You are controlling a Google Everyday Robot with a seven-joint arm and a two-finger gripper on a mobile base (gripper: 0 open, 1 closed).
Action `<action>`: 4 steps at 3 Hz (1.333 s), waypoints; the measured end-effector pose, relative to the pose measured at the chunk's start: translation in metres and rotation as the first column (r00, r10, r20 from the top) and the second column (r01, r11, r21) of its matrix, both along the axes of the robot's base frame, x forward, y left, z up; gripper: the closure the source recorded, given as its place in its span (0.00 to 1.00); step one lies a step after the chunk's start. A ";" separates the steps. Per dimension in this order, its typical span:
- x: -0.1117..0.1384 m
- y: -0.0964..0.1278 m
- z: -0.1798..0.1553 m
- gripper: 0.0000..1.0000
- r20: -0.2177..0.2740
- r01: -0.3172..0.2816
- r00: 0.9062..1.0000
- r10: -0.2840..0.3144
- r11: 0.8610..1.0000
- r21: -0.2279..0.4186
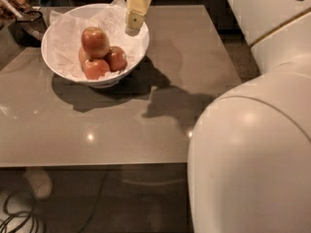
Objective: Pick apple from white bowl
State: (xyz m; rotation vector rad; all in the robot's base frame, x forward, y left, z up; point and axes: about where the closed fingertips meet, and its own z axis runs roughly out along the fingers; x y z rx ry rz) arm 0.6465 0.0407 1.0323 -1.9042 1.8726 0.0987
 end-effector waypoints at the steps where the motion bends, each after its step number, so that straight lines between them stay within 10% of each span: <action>1: 0.008 0.007 0.002 0.00 0.025 0.002 1.000 -0.002 1.000 0.021; 3: -0.003 0.079 -0.019 0.00 -0.002 -0.180 0.984 0.180 0.983 0.036; 4: 0.002 0.085 -0.019 0.00 0.014 -0.179 0.984 0.178 0.983 0.049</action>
Offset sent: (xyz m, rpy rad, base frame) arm -0.0114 0.0732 -0.0206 0.0970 0.0550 0.2055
